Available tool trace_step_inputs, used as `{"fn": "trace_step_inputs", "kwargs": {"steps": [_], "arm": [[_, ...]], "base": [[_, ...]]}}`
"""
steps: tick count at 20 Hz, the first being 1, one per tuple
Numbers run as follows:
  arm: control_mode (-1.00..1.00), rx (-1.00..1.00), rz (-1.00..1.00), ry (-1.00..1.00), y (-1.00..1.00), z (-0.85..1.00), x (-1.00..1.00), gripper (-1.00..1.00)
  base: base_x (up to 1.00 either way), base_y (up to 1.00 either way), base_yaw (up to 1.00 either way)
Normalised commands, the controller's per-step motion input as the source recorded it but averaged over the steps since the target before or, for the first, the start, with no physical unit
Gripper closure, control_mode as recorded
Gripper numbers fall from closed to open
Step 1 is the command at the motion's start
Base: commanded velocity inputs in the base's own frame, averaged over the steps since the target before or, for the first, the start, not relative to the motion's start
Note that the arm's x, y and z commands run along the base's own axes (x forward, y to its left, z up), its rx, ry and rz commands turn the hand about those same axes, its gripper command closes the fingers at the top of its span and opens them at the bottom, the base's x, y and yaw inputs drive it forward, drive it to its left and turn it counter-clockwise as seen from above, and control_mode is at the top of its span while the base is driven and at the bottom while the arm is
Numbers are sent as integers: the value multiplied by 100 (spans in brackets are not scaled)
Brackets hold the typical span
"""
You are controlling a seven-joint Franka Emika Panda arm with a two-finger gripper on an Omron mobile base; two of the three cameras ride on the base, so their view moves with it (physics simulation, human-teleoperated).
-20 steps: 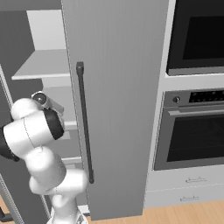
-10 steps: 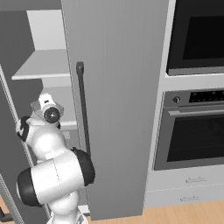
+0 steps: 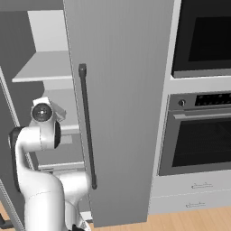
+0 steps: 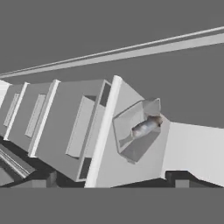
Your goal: Take the meat container that has the fish and place it on the second highest rack of the freezer. Then take the vegetable container that has the squash and lime and place it on the highest rack of the freezer.
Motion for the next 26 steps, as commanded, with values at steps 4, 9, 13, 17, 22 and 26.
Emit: {"fn": "trace_step_inputs", "kwargs": {"steps": [4,9,13,17,22,26], "arm": [[-100,-25,-2,51,-47,-10,-80,-100],[-100,-3,0,20,-36,-27,-27,-100],[-100,0,0,-11,0,-12,-9,-100],[-100,0,0,-18,-12,-5,-41,-100],[100,0,0,-11,-6,-2,-28,-100],[100,0,0,0,0,0,0,-100]], "base": [[0,0,0],[0,0,0],[0,0,0],[0,0,0],[-19,-11,0],[-48,-65,0]]}}
